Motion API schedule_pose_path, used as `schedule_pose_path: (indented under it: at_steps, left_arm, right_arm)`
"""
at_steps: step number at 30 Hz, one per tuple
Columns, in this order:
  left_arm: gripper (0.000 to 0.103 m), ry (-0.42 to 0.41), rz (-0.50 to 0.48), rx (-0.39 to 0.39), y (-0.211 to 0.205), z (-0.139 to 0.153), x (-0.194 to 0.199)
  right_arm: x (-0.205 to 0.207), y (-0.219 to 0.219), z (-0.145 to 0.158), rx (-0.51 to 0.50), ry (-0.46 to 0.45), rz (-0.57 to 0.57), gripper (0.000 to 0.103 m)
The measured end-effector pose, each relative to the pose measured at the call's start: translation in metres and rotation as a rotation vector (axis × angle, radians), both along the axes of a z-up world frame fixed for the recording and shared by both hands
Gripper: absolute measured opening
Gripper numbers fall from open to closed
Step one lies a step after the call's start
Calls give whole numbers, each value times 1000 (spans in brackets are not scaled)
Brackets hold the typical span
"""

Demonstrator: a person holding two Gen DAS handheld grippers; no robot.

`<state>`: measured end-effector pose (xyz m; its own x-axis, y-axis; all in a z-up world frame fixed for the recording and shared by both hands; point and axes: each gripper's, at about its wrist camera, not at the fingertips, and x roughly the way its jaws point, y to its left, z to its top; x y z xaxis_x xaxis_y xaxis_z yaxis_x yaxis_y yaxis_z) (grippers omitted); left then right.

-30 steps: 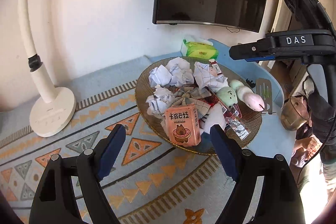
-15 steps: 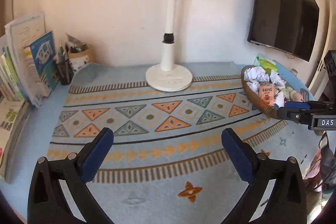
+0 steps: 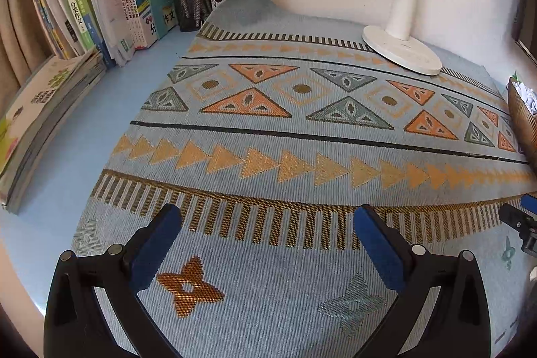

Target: Organize objects

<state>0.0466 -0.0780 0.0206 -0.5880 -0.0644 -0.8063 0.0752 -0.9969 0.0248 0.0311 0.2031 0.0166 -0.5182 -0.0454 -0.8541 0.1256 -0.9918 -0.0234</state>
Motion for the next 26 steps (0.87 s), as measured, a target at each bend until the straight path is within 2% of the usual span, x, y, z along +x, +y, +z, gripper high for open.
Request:
schedule_pose_path:
  at_steps: [1, 4, 8, 26]
  left_arm:
    - [103, -34, 2, -4, 2, -5, -3]
    - [103, -34, -2, 21, 0, -6, -3]
    - [103, -22, 3, 24, 1, -6, -4]
    - [103, -2, 21, 31, -1, -5, -5]
  right_arm:
    - [0, 0, -1, 17, 16, 5, 103]
    - [-3, 6, -3, -26, 21, 23, 103]
    - [0, 3, -6, -24, 75, 31, 103]
    - [1, 2, -6, -24, 75, 31, 103]
